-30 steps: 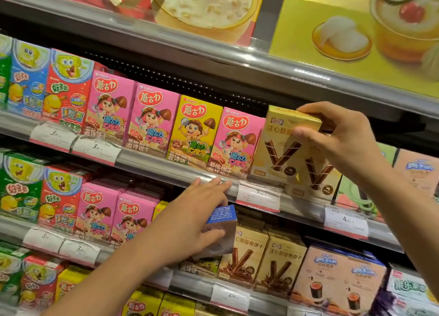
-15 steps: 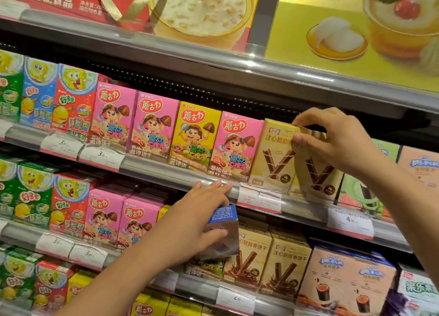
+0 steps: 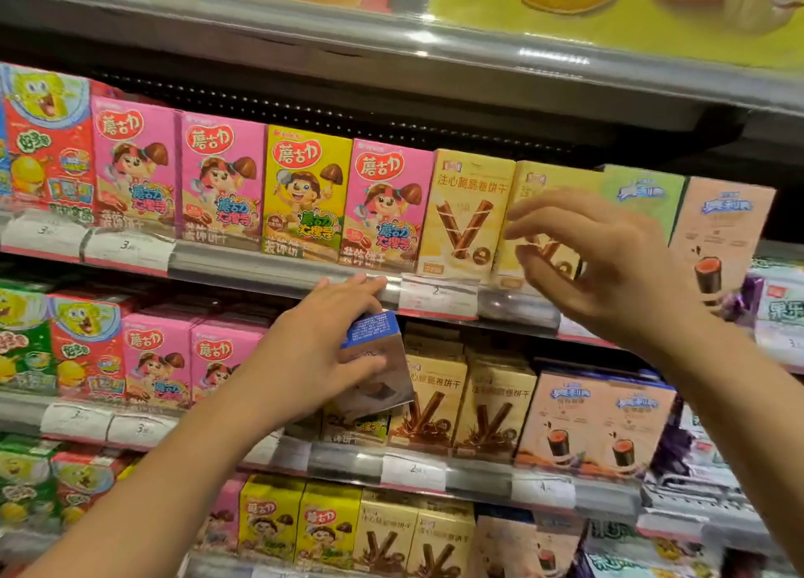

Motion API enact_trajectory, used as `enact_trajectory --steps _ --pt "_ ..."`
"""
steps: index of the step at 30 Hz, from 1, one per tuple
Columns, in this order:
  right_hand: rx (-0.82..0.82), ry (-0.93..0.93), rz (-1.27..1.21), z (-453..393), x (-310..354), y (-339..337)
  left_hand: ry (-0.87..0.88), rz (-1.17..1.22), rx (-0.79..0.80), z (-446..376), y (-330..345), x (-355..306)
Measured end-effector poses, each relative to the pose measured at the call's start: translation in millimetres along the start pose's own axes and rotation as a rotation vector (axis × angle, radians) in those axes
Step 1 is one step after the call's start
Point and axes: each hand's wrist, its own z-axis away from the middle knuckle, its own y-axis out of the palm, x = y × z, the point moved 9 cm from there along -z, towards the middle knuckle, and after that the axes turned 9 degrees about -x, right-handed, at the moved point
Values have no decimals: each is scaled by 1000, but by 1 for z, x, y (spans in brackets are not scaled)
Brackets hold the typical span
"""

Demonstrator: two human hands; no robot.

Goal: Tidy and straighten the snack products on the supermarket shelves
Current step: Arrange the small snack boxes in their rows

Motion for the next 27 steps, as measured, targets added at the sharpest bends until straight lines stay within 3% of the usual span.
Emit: enact_trajectory --steps 8,14,20,24,27 --pt "282 313 -336 113 53 51 -109 129 -29 1 -5 -15" --pt "100 651 -460 178 62 59 30 165 -4 25 25 -80" --pt "-35 772 -459 215 57 38 66 204 80 43 63 -119" --pt "8 855 -440 251 50 36 59 230 133 53 87 -124" --pt "91 957 -356 293 40 37 -45 217 163 70 115 -103"
